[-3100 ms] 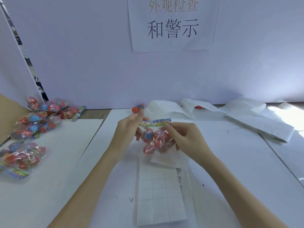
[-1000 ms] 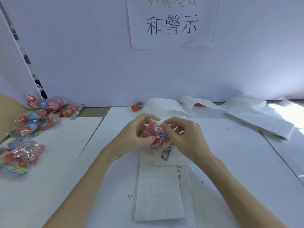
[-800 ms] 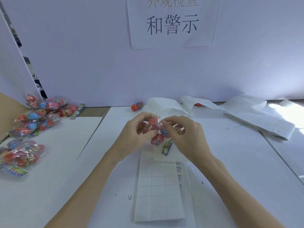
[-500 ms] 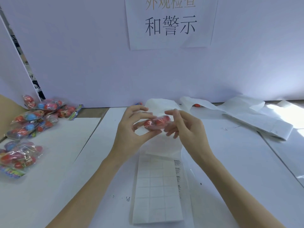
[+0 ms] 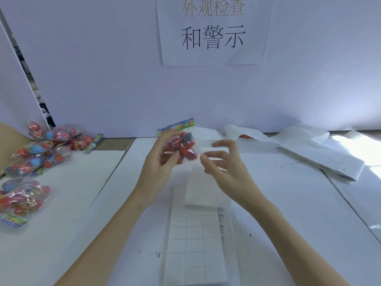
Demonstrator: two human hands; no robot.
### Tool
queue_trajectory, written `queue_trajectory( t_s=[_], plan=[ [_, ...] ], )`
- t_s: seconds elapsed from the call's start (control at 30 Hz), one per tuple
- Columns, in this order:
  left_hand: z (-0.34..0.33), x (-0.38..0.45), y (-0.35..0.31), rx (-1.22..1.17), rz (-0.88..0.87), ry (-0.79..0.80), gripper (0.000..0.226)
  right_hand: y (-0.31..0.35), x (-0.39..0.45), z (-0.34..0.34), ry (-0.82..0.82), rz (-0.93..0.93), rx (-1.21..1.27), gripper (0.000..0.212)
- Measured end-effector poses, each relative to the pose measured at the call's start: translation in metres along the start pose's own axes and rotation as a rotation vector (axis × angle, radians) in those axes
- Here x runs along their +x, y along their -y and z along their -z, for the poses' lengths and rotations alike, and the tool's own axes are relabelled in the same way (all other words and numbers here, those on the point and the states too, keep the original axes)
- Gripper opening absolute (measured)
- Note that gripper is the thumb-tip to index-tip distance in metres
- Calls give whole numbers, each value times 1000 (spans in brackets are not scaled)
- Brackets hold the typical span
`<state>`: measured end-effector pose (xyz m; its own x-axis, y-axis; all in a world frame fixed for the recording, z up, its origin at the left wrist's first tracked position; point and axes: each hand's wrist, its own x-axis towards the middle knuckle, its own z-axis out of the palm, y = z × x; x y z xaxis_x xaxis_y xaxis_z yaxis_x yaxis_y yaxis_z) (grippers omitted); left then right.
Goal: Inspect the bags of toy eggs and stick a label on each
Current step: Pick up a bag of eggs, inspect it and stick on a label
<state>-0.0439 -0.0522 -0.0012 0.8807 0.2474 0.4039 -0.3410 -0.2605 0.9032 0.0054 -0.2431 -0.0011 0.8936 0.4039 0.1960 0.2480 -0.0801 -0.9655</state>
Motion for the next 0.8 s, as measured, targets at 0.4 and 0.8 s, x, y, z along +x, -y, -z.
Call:
queue_trajectory(
  t_s=[0.4,0.8],
  plan=[
    [0,-4,-1,211,27,7,31,-8,2,10,239,144,-573,10],
    [-1,1,3,234,113,-22,16,-7,4,11,-46,261,-347,15]
  ],
)
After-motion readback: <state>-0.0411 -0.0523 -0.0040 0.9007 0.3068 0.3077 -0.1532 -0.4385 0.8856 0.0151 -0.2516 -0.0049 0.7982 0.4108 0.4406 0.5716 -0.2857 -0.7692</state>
